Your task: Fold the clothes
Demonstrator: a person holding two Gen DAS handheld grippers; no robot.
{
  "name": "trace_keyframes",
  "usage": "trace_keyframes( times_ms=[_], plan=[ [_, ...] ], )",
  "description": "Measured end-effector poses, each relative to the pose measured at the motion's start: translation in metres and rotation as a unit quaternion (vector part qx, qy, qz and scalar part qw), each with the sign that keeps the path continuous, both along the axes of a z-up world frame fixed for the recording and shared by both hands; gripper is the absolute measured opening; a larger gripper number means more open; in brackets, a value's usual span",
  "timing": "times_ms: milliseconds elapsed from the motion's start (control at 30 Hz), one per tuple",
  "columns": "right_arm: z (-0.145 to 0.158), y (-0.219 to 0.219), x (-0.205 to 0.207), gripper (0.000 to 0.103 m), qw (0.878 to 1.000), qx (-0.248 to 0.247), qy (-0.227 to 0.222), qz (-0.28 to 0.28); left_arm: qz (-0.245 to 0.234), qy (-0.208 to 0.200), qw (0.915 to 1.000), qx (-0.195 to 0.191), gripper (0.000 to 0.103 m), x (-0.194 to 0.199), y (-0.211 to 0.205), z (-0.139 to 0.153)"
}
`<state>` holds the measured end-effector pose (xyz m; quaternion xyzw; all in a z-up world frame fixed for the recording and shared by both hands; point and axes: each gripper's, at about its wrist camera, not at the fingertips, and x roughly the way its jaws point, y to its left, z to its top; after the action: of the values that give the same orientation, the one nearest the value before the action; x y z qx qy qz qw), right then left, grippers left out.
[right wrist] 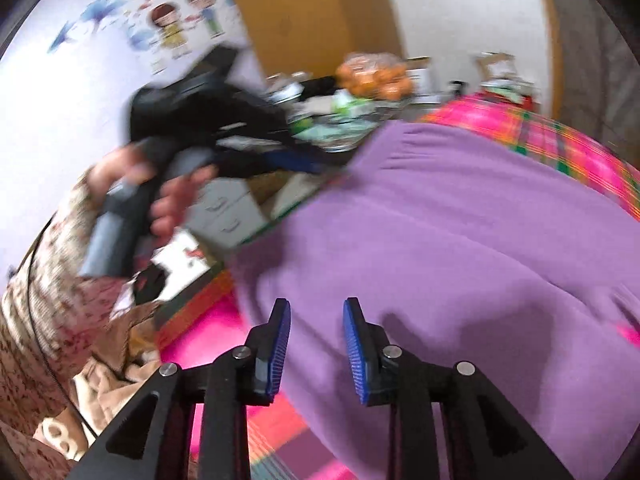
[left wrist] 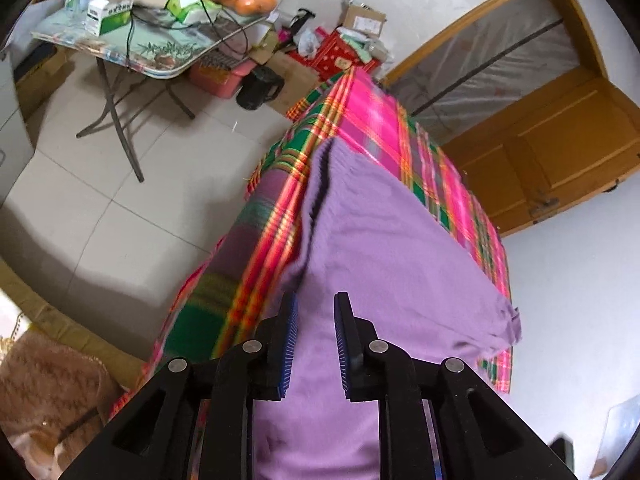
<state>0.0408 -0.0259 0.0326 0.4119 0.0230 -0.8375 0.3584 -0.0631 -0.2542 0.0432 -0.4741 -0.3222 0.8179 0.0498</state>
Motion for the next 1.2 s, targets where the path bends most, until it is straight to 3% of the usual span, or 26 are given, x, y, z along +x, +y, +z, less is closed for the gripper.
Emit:
trace_keyframes(
  times_ms=[67,167,333,433,500,567,700,800,900,1000,1200],
  plan=[
    [0.0,0.013,-0.023,0.029,0.999,0.006,0.005,-0.035,-0.007,0.008,0.9999,0.0,0.021,0.015,0.011,0.004],
    [0.005,0.055,-0.002,0.031,0.995,0.024,0.015,-0.094,-0.026,0.013,0.9995,-0.007,0.024,0.033,0.03,0.008],
    [-0.016,0.155,0.012,0.031,0.971,0.06,0.002,-0.231,-0.074,0.028,0.9965,-0.028,0.025,0.064,0.075,0.013],
    [-0.027,0.194,0.023,0.031,0.956,0.068,-0.008,-0.286,-0.105,0.034,0.9934,-0.033,0.027,0.077,0.101,0.012],
    [-0.03,0.213,0.036,0.031,0.953,0.047,-0.009,-0.3,-0.126,0.034,0.9903,-0.046,0.028,0.089,0.123,0.01],
    [-0.032,0.226,0.05,0.033,0.951,0.032,-0.009,-0.308,-0.142,0.03,0.988,-0.054,0.028,0.105,0.141,0.005],
    [-0.028,0.231,0.075,0.033,0.951,0.057,-0.003,-0.305,-0.164,0.02,0.9854,-0.042,0.028,0.129,0.164,-0.006],
    [-0.019,0.233,0.088,0.033,0.952,0.059,0.011,-0.301,-0.165,0.032,0.9834,-0.068,0.029,0.144,0.18,-0.006],
    [-0.018,0.226,0.085,0.039,0.961,0.057,0.017,-0.269,-0.177,0.042,0.9786,-0.096,0.031,0.148,0.195,-0.006],
    [-0.02,0.217,0.08,0.044,0.971,0.056,0.018,-0.232,-0.209,0.044,0.9701,-0.115,0.031,0.152,0.216,-0.007],
    [-0.031,0.196,0.077,0.052,0.979,0.087,0.035,-0.178,-0.259,0.038,0.945,-0.196,0.031,0.156,0.248,-0.021]
  ],
)
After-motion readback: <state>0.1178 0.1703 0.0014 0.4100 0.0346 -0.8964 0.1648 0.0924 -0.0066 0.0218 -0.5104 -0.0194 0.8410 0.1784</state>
